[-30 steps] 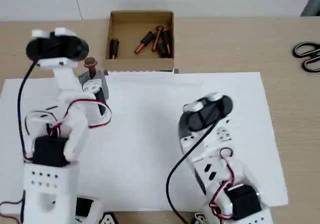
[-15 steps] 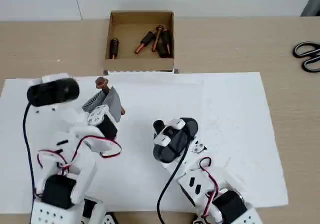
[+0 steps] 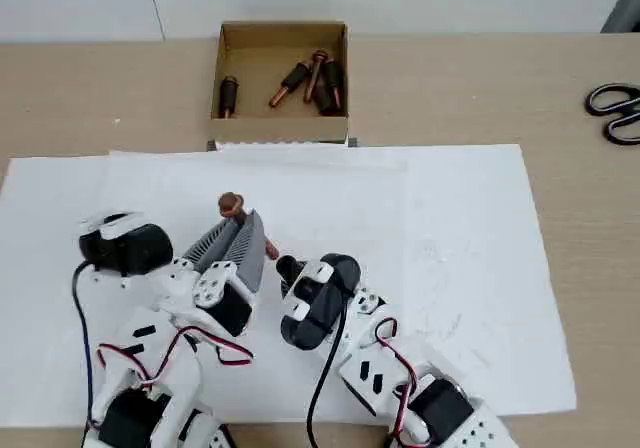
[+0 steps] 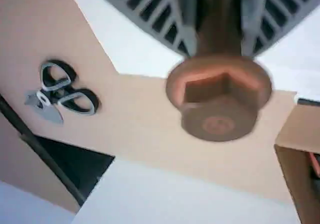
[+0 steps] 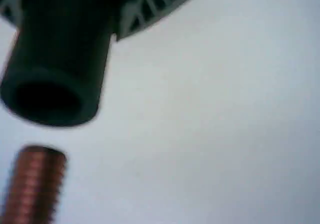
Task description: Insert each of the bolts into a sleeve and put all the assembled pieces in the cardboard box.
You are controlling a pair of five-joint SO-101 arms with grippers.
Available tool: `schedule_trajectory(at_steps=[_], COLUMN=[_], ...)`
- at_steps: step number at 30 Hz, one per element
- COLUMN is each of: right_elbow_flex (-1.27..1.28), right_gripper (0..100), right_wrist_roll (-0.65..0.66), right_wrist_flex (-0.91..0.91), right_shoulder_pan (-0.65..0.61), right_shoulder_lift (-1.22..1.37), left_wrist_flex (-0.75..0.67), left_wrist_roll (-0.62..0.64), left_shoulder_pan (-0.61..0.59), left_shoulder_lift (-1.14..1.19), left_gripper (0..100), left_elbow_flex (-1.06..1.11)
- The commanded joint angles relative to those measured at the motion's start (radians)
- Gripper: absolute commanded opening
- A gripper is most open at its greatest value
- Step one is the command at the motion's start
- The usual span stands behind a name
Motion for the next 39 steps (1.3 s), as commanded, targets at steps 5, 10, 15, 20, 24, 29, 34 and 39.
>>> schedule_trajectory(at_steps=[5, 10, 15, 20, 24, 29, 34, 39], right_elbow_flex=[-0.005, -0.011, -0.011, -0.012, -0.012, -0.012, -0.023, -0.041], right_gripper=[0.4, 0.4, 0.4, 0.4, 0.4, 0.4, 0.4, 0.4], right_wrist_roll=[0.018, 0.018, 0.018, 0.018, 0.018, 0.018, 0.018, 0.018], right_wrist_flex=[-0.030, -0.030, -0.030, -0.030, -0.030, -0.030, -0.031, -0.031], right_shoulder_pan=[-0.008, -0.007, -0.007, -0.007, -0.005, -0.005, -0.005, -0.004], right_shoulder_lift=[-0.012, -0.012, -0.012, -0.012, -0.012, -0.012, -0.012, -0.012], left_wrist_flex=[-0.029, -0.025, -0.026, -0.029, -0.031, -0.031, -0.029, -0.015], left_wrist_roll=[0.005, 0.005, 0.005, 0.002, -0.041, -0.094, -0.089, -0.087], left_shoulder_pan=[0.018, 0.055, 0.109, 0.107, 0.095, 0.034, 0.028, 0.060], left_shoulder_lift=[-0.014, -0.011, -0.011, -0.012, -0.012, -0.012, -0.012, -0.012], left_gripper=[1, 1, 1, 1, 1, 1, 1, 1], left_elbow_flex=[-0.002, 0.004, 0.036, 0.059, 0.059, 0.058, 0.058, 0.058])
